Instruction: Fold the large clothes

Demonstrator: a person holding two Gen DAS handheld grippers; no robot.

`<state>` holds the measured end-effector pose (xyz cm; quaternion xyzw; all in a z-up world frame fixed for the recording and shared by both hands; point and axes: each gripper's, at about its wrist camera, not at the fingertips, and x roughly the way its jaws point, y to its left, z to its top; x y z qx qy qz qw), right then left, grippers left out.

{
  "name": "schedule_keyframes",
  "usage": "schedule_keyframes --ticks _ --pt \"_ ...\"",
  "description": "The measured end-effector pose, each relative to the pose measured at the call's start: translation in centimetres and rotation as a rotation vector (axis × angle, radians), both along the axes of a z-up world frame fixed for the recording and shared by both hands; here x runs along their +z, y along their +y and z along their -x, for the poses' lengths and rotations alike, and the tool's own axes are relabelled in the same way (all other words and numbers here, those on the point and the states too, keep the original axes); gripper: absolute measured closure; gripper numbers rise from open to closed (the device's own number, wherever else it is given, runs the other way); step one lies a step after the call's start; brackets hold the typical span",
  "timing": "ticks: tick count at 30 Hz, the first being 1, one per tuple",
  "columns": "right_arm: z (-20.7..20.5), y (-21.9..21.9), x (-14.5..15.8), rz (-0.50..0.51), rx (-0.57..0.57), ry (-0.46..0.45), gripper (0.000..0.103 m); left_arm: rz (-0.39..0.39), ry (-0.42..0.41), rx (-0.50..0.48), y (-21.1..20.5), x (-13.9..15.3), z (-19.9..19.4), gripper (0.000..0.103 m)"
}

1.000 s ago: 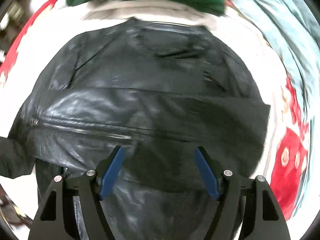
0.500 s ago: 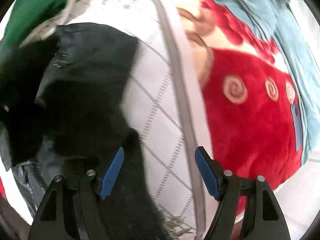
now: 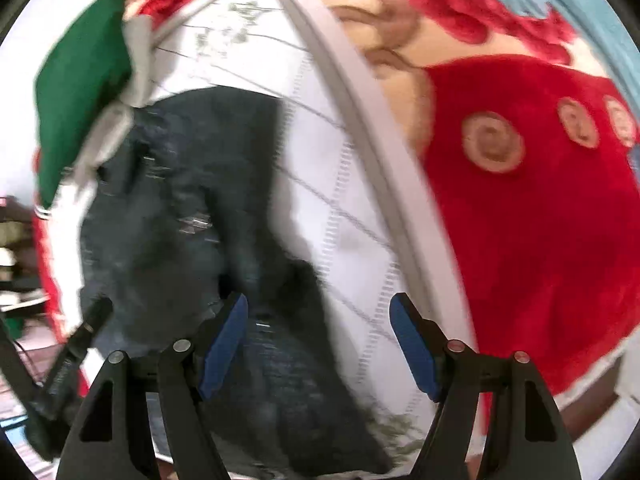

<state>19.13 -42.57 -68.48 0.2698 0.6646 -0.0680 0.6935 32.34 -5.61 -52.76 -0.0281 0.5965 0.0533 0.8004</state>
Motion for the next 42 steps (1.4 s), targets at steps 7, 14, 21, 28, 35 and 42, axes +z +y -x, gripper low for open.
schedule_keyframes --ticks 7,14,21,28,35,42 --pt "-5.3 4.3 -1.8 -0.125 0.104 -0.058 0.039 -0.18 0.057 0.164 6.6 -3.7 -0.4 0.0" --pt "-9.6 7.6 -7.0 -0.104 0.176 0.05 0.047 -0.235 0.1 0.153 6.9 -7.6 -0.9 0.0" --pt "-11.0 9.4 -8.0 -0.046 0.22 0.109 0.043 -0.218 0.102 0.177 6.5 -8.6 -0.7 0.0" --pt "-11.5 11.4 -8.3 0.017 0.241 0.105 0.047 -0.19 0.122 0.2 6.2 -8.9 -1.0 0.0" --pt "-9.5 10.4 -5.5 0.052 0.213 -0.008 0.077 -0.246 0.098 0.17 5.0 -5.1 -1.0 0.0" --pt "-8.1 10.8 -2.0 0.102 0.204 -0.083 0.078 -0.241 -0.004 0.166 2.4 -0.6 -0.1 0.0"
